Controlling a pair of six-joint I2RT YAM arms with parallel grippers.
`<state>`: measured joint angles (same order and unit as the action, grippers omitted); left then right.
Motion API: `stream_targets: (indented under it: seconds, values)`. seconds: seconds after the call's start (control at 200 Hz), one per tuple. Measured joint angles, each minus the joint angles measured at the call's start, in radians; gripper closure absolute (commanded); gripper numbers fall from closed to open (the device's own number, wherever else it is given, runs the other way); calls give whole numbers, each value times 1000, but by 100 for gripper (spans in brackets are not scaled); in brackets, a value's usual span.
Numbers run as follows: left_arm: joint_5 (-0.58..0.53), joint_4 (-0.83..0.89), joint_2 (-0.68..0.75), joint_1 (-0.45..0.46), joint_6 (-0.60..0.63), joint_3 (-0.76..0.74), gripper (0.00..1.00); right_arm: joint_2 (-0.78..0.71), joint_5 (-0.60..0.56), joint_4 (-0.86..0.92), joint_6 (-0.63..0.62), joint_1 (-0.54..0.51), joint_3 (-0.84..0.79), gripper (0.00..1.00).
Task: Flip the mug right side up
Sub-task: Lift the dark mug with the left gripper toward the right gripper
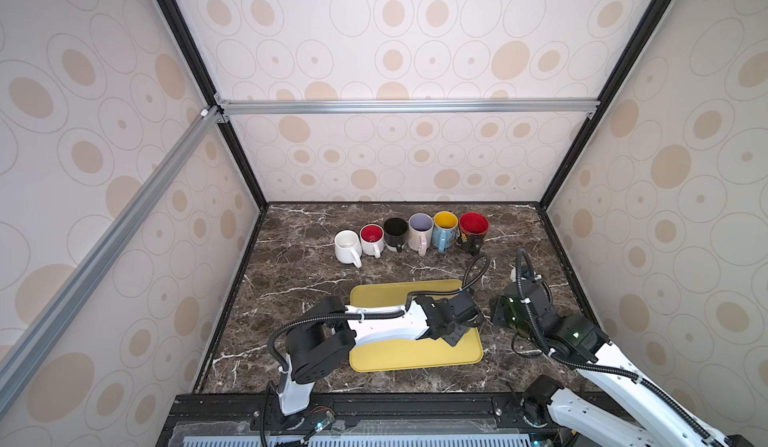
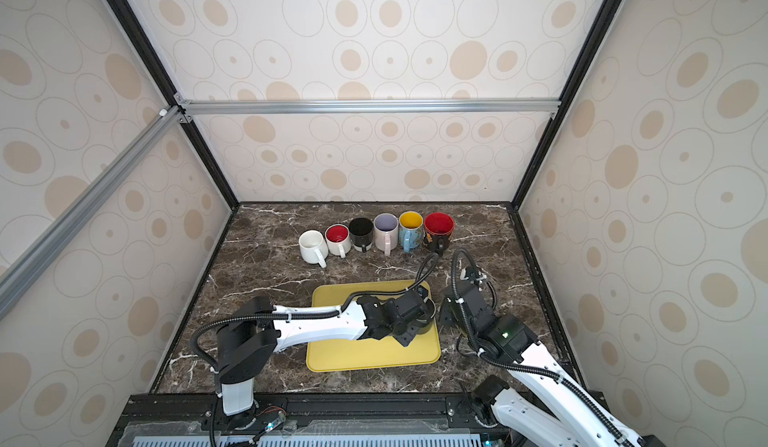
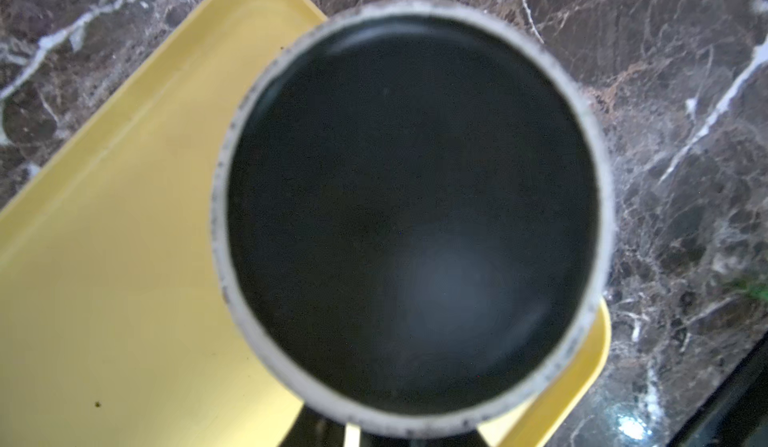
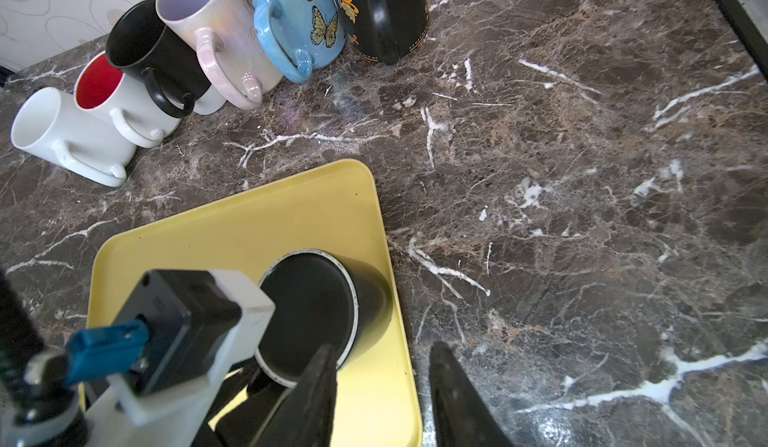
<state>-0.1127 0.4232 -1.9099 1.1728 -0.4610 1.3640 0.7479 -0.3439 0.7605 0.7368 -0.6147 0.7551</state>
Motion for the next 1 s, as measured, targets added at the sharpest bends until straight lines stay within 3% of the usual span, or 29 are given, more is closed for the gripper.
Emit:
stream_targets:
  seconds: [0.055, 0.115, 0.545, 1.0]
  values:
    - [-9, -2, 0, 0, 1, 0, 88, -1, 0, -1, 0, 0, 0, 61]
    - [-16, 0, 0, -2, 4, 2, 100, -1, 0, -2, 0, 0, 0, 61]
    - [-164, 55, 18, -11, 18, 0, 100, -10, 4, -17, -2, 0, -39, 60]
    - [-121, 23, 221, -142, 21, -126, 100, -66, 65, -174, -52, 0, -147, 60]
